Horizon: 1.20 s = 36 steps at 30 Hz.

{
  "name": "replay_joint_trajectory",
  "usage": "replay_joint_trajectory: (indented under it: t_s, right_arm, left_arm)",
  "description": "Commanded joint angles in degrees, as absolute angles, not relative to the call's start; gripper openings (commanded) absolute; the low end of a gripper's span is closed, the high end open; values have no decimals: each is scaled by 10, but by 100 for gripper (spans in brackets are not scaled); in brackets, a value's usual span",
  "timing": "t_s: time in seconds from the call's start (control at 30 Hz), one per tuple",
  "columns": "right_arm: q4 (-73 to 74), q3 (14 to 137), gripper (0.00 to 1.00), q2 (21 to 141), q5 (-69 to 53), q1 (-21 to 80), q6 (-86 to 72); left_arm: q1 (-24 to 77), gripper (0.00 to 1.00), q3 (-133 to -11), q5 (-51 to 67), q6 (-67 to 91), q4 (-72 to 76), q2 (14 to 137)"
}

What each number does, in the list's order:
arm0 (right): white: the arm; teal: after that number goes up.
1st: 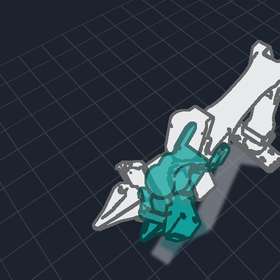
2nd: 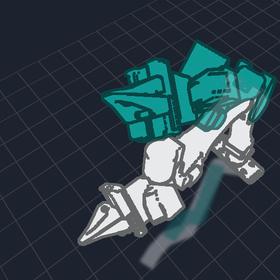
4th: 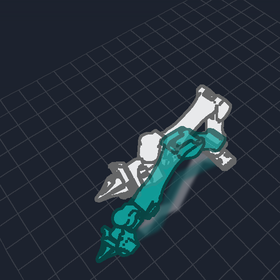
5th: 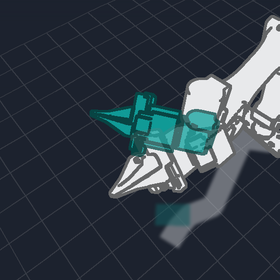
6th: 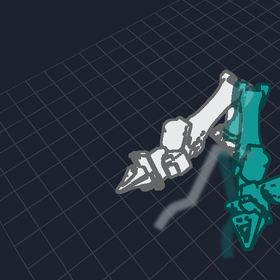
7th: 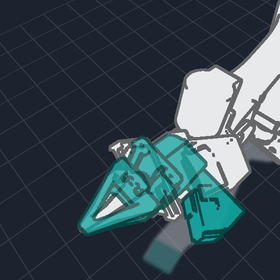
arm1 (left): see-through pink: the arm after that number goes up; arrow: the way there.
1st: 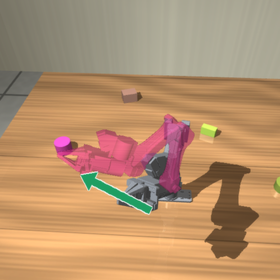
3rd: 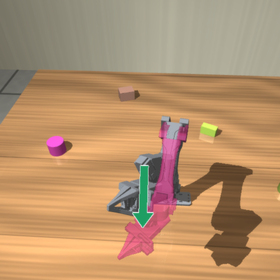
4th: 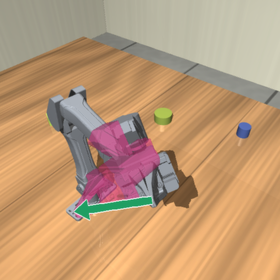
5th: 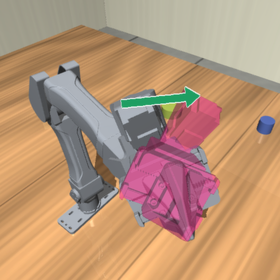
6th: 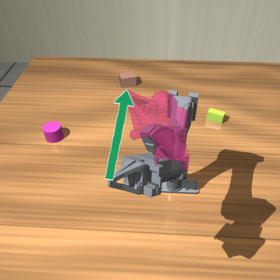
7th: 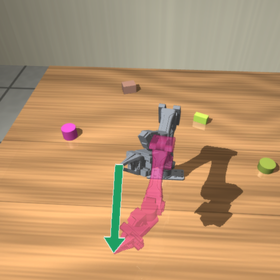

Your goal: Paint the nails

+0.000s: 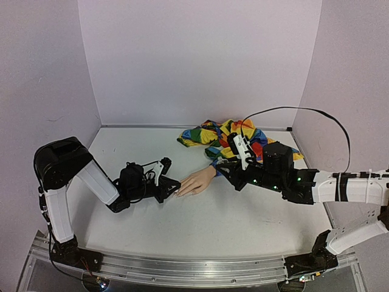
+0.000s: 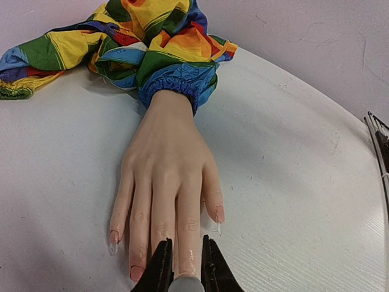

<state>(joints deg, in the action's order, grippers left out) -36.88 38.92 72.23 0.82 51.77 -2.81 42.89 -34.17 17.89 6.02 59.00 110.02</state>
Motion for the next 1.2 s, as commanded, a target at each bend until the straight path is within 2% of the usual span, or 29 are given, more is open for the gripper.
replay_joint_trajectory:
  t_s: [0.0,1.17]
  right_arm:
    - [-407,393,0,713,4,515,-33]
    - [-407,394,0,714,5,515,-35]
  left_arm:
    - [426,0,-359,182,60,606,1110]
    - [426,0,-333,196,67,605,1106]
